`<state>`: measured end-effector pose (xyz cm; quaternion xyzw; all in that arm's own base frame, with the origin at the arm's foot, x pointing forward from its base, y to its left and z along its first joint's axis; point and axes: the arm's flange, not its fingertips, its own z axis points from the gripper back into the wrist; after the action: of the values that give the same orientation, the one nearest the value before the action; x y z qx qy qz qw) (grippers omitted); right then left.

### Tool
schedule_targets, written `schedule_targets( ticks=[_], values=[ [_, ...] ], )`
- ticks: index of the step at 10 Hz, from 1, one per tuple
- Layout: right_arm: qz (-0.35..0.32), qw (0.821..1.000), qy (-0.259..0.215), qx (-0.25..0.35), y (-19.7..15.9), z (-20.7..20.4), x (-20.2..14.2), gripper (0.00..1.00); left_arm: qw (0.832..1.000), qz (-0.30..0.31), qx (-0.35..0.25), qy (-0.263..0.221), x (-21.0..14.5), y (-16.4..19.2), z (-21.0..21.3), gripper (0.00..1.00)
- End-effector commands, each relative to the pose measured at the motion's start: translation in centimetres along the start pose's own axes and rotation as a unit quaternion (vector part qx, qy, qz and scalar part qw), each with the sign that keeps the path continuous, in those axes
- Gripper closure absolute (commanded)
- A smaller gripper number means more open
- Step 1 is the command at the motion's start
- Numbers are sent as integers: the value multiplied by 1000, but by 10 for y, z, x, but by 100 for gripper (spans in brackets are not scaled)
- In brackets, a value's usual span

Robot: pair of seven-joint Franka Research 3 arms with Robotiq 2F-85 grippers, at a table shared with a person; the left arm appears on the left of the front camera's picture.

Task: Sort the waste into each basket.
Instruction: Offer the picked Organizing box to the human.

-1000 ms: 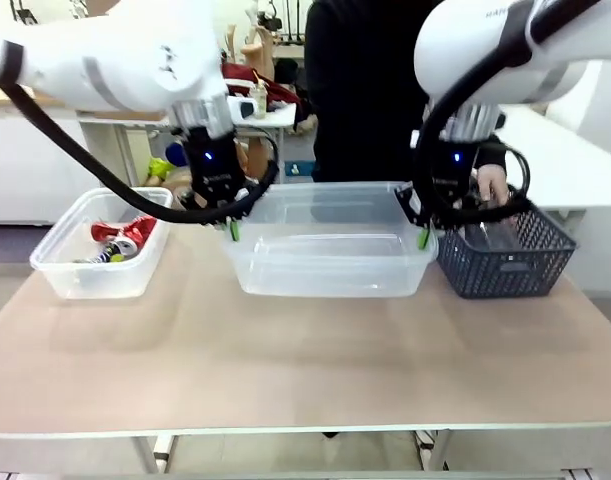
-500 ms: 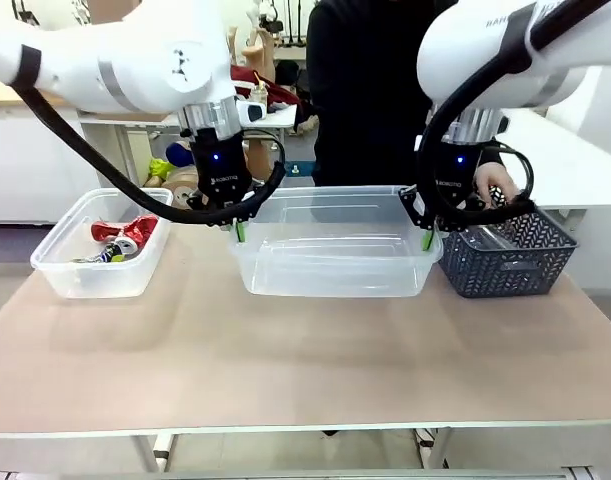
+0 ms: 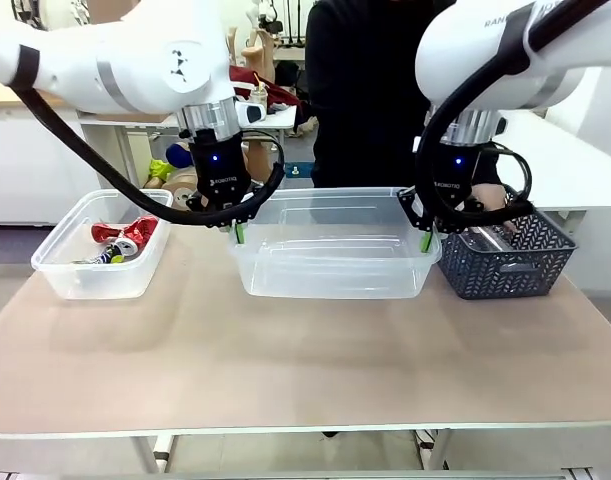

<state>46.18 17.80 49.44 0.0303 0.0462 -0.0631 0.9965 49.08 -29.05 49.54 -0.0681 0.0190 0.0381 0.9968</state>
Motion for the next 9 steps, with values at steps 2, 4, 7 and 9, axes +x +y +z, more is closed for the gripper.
schedule_targets(
  ticks=[2, 4, 7, 9],
  values=[
    [3, 1000, -3, 6, 3, 2, -2, 100, 1000, 6, -2, -10, -1, 6, 2, 100],
    [3, 1000, -3, 6, 3, 2, -2, 100, 1000, 6, -2, -10, -1, 6, 2, 100],
    [3, 1000, -3, 6, 3, 2, -2, 100, 1000, 6, -2, -10, -1, 6, 2, 100],
    [3, 1000, -3, 6, 3, 2, -2, 100, 1000, 6, -2, -10, -1, 6, 2, 100]
  ],
)
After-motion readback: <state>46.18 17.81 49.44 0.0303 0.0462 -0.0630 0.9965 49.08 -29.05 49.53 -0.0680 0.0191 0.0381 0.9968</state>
